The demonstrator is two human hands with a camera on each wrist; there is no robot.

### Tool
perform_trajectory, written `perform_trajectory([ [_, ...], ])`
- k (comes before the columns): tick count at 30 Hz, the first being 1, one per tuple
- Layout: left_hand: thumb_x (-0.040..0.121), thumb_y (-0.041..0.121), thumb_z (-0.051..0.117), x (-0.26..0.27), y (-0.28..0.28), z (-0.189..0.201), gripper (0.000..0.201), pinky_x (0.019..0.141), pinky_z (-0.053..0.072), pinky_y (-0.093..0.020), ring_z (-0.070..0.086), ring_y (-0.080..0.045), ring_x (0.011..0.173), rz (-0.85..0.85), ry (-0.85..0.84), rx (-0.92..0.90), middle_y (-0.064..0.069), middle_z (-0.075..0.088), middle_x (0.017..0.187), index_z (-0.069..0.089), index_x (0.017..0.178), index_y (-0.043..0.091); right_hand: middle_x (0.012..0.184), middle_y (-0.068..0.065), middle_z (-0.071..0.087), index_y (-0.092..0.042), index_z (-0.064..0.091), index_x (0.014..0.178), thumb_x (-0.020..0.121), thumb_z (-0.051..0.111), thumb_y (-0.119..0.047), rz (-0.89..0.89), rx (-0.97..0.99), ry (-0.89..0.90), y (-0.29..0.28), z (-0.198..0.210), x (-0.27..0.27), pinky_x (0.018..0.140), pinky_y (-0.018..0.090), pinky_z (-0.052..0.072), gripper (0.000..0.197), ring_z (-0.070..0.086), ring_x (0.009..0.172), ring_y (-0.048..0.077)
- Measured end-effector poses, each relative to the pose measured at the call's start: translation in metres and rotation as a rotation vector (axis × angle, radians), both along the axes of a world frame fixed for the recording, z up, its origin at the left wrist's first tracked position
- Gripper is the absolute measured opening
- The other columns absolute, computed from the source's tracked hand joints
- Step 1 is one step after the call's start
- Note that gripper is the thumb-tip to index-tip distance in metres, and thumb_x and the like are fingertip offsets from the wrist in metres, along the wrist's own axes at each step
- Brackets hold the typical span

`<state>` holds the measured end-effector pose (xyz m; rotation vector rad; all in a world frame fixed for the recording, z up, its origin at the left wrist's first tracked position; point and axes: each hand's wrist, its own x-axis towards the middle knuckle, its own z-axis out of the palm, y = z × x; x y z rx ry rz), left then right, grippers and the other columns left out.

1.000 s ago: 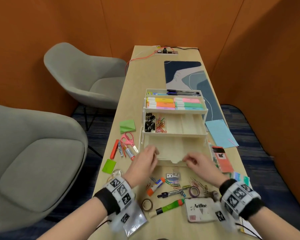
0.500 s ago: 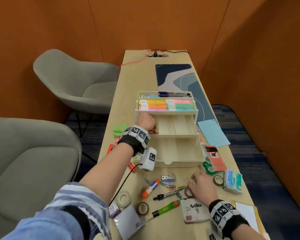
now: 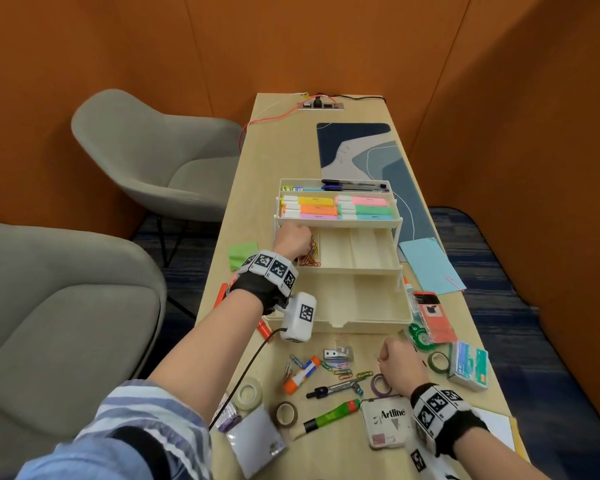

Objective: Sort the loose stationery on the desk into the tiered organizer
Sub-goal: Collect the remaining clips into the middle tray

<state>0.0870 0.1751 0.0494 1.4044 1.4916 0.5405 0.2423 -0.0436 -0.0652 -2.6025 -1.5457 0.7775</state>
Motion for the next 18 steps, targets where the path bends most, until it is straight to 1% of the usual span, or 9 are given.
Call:
perform_trajectory([
  [2, 0.093, 0.01, 0.037, -0.002, 0.002, -0.003, 0.022, 0.088, 0.055, -0.046, 0.066, -0.03, 0.091, 0.017, -0.005, 0.011, -0.021, 0.066, 0.104, 0.058, 0.093, 0.005, 0.1, 0.009, 0.062, -0.014, 0.051, 0.084, 0.085, 0.047, -0.003, 0.06, -0.02, -0.016, 0.0, -0.001, 0.0, 0.073, 0.03, 0.048, 0.012, 0.06, 0.088, 0.024],
  [4, 0.091, 0.011, 0.039, -0.004, 0.003, -0.006, 0.023, 0.089, 0.054, -0.047, 0.063, -0.027, 0.085, 0.005, -0.006, 0.034, -0.019, 0.067, 0.101, 0.062, 0.09, 0.006, 0.107, 0.011, 0.057, -0.009, 0.056, 0.094, 0.087, 0.047, -0.005, 0.123, -0.025, -0.037, -0.001, -0.003, -0.002, 0.076, 0.03, 0.049, 0.012, 0.061, 0.089, 0.024],
  [7, 0.094, 0.012, 0.038, -0.009, -0.004, -0.003, 0.025, 0.094, 0.05, -0.045, 0.062, -0.03, 0.101, -0.051, 0.004, 0.071, -0.017, 0.066, 0.107, 0.062, 0.086, 0.013, 0.116, 0.012, 0.049, -0.005, 0.055, 0.108, 0.089, 0.05, -0.006, 0.182, -0.007, -0.079, -0.003, -0.005, -0.004, 0.079, 0.029, 0.048, 0.02, 0.06, 0.092, 0.025],
  [10, 0.094, 0.011, 0.039, -0.014, -0.015, 0.001, 0.033, 0.1, 0.046, -0.037, 0.059, -0.023, 0.11, -0.105, 0.063, 0.176, -0.007, 0.064, 0.12, 0.066, 0.113, 0.01, 0.115, 0.01, 0.049, -0.007, 0.053, 0.11, 0.09, 0.048, 0.0, 0.237, 0.019, -0.128, -0.005, -0.004, -0.005, 0.078, 0.027, 0.048, 0.023, 0.059, 0.093, 0.023],
  [12, 0.094, 0.01, 0.042, -0.017, -0.033, 0.001, 0.032, 0.096, 0.048, -0.035, 0.06, -0.018, 0.104, -0.134, 0.149, 0.342, -0.002, 0.065, 0.118, 0.064, 0.117, 0.013, 0.113, 0.009, 0.05, -0.008, 0.052, 0.111, 0.089, 0.046, 0.002, 0.268, 0.042, -0.141, -0.006, -0.003, -0.004, 0.074, 0.027, 0.045, 0.024, 0.058, 0.092, 0.023],
  [13, 0.094, 0.011, 0.044, -0.019, -0.047, -0.002, 0.029, 0.093, 0.049, -0.034, 0.06, -0.016, 0.101, -0.185, 0.196, 0.443, -0.001, 0.065, 0.114, 0.064, 0.115, 0.014, 0.112, 0.009, 0.051, -0.009, 0.052, 0.11, 0.09, 0.046, 0.001, 0.273, 0.051, -0.139, -0.006, -0.003, -0.003, 0.072, 0.027, 0.045, 0.023, 0.058, 0.091, 0.023],
  [15, 0.094, 0.018, 0.048, -0.023, -0.081, -0.018, 0.024, 0.092, 0.047, -0.032, 0.056, -0.015, 0.102, -0.433, 0.326, 0.648, 0.001, 0.061, 0.111, 0.061, 0.115, 0.016, 0.11, 0.009, 0.053, -0.009, 0.055, 0.106, 0.092, 0.047, -0.006, 0.26, 0.079, -0.126, -0.006, -0.003, -0.001, 0.072, 0.028, 0.045, 0.017, 0.059, 0.09, 0.024],
  [17, 0.094, 0.029, 0.051, -0.025, -0.112, -0.039, 0.03, 0.095, 0.04, -0.032, 0.049, -0.016, 0.108, -0.726, 0.486, 0.746, 0.001, 0.055, 0.116, 0.056, 0.121, 0.019, 0.108, 0.008, 0.054, -0.01, 0.058, 0.106, 0.091, 0.05, -0.013, 0.243, 0.118, -0.091, -0.007, -0.003, 0.0, 0.075, 0.03, 0.046, 0.017, 0.058, 0.091, 0.024],
  [18, 0.094, 0.033, 0.052, -0.024, -0.12, -0.05, 0.034, 0.095, 0.038, -0.032, 0.046, -0.016, 0.108, -0.809, 0.558, 0.758, 0.001, 0.052, 0.117, 0.053, 0.125, 0.02, 0.108, 0.007, 0.053, -0.01, 0.059, 0.108, 0.091, 0.051, -0.015, 0.243, 0.136, -0.078, -0.008, -0.004, 0.0, 0.077, 0.031, 0.047, 0.02, 0.058, 0.091, 0.024],
])
